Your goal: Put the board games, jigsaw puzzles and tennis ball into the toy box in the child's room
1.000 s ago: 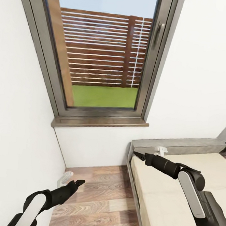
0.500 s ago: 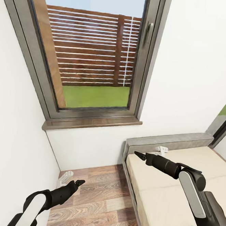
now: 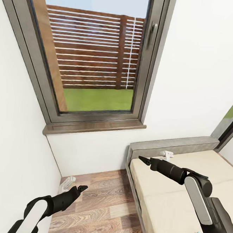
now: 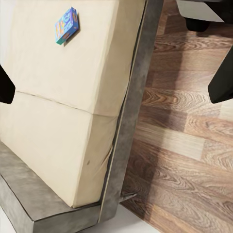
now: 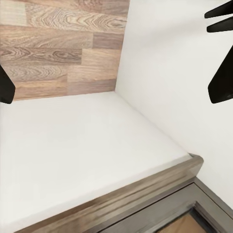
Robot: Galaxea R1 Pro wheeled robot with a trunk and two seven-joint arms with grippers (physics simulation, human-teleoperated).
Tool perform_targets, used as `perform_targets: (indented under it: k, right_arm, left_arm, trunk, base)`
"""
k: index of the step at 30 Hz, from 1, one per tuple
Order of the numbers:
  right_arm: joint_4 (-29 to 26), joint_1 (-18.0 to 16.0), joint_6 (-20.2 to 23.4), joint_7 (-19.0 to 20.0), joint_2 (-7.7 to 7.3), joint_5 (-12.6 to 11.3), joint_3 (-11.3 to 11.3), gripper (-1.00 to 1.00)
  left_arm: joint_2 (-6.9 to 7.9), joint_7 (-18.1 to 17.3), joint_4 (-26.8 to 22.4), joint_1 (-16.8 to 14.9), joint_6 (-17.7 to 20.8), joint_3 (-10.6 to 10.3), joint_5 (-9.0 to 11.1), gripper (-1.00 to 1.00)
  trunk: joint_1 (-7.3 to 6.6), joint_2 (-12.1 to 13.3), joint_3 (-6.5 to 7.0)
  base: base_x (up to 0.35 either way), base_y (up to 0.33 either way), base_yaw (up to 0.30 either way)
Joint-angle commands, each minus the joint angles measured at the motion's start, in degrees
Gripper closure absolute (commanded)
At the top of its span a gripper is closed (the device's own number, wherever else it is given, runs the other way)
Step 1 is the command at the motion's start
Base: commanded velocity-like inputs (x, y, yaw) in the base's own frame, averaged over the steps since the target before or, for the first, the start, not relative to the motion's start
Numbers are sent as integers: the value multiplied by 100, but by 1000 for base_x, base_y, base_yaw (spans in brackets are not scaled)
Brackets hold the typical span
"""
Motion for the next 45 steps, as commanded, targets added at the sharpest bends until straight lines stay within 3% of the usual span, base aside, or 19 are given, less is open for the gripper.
perform_targets:
  k: [1, 45]
  right_arm:
    - [-3, -6, 18, 26, -3, 24, 1, -100]
    - [-29, 29, 18, 28, -8, 24, -6, -100]
  left_arm:
    - [4, 56, -8, -4, 4, -8, 61, -100]
    - [-11, 55, -8, -39, 4, -8, 61, -100]
  trunk:
    - [4, -12, -12]
    - [4, -12, -12]
  base:
    - [2, 9, -7]
    - [27, 20, -1]
